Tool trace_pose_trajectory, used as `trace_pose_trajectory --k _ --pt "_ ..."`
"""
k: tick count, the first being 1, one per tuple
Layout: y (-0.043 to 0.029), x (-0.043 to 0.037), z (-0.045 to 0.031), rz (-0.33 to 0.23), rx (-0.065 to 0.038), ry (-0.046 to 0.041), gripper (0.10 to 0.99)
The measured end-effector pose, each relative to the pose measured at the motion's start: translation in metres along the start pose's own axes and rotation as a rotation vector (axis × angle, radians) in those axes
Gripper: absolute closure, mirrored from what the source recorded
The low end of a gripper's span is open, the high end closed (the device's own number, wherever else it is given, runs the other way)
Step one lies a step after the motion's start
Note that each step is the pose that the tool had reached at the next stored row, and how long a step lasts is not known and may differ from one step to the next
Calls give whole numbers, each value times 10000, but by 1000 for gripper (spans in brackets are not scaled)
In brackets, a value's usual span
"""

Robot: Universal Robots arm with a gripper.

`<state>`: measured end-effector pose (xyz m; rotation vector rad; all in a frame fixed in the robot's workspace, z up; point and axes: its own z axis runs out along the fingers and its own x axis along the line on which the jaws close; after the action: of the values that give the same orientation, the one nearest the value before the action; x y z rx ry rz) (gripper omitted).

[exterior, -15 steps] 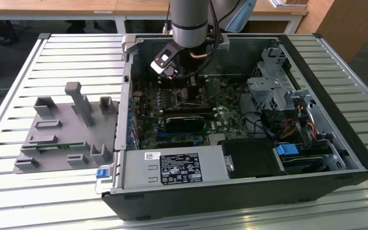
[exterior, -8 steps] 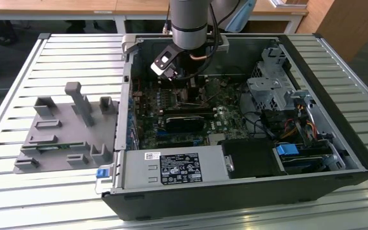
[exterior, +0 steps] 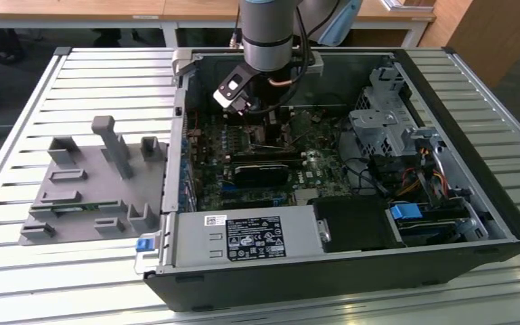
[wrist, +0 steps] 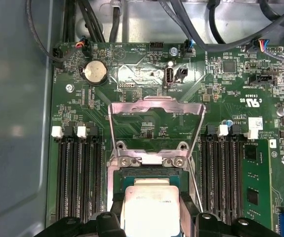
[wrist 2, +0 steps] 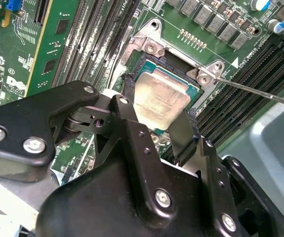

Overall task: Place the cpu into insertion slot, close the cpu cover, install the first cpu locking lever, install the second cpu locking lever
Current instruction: 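Place the cpu into insertion slot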

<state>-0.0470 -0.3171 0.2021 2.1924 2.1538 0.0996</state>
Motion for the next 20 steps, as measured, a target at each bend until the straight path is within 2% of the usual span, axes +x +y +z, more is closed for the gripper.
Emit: trace_pose_trajectory --k 20 --pt "8 5 47 -1 0 -1 557"
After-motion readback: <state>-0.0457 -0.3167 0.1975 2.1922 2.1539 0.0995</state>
